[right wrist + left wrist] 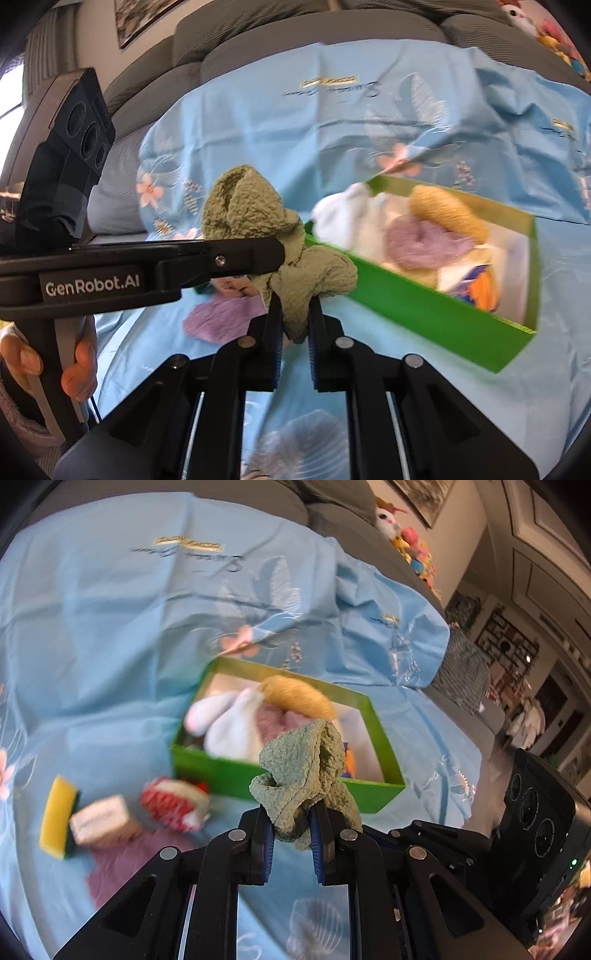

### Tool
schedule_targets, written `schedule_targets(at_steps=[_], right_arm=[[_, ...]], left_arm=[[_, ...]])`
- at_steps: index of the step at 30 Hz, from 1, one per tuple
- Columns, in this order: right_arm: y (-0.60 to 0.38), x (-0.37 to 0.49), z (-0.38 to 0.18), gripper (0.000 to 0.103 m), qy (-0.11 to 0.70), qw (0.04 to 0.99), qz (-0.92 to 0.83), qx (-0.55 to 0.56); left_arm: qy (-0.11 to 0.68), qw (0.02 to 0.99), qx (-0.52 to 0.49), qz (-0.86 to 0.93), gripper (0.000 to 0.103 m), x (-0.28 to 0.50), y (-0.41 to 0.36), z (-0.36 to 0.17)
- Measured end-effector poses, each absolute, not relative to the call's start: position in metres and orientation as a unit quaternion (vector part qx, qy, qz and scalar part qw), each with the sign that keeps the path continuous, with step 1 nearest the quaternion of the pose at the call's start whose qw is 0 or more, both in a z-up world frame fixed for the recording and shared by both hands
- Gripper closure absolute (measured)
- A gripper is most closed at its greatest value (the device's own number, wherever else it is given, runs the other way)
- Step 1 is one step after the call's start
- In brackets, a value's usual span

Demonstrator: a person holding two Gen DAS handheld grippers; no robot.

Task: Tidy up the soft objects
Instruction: 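Carry the green towel with the left tool over the box, then open the left tool to drop the green towel into the box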

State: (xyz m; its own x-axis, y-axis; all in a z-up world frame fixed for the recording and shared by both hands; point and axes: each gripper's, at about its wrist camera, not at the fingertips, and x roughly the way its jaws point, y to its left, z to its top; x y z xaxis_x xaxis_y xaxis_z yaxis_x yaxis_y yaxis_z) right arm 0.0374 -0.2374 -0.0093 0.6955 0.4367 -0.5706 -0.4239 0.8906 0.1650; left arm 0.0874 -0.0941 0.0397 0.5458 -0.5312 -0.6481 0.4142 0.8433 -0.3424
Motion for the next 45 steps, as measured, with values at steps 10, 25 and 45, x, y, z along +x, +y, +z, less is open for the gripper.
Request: schedule_targets(at_steps=[10,25,45], right_arm=[[-0.285,0.084,-0.009,0.091,0.310,0.930,0.192,0.036],[-0.308,0.139,-0.037,0.088,0.364,0.918,0.153,0.028],[-0.315,0.128,-0.031,0.028,0.374,0.920,0.114,0.023]], left_arm=[[0.412,0.867,-0.044,-0.277,0.087,0.137,-0.150,0.042],[0.465,0.849,-0.025,-0.249,0.087,0.189,-0.183,0.001],[0.470,0.851,-0.011,-0.234,0.015,0.184,-0.182,0.011]])
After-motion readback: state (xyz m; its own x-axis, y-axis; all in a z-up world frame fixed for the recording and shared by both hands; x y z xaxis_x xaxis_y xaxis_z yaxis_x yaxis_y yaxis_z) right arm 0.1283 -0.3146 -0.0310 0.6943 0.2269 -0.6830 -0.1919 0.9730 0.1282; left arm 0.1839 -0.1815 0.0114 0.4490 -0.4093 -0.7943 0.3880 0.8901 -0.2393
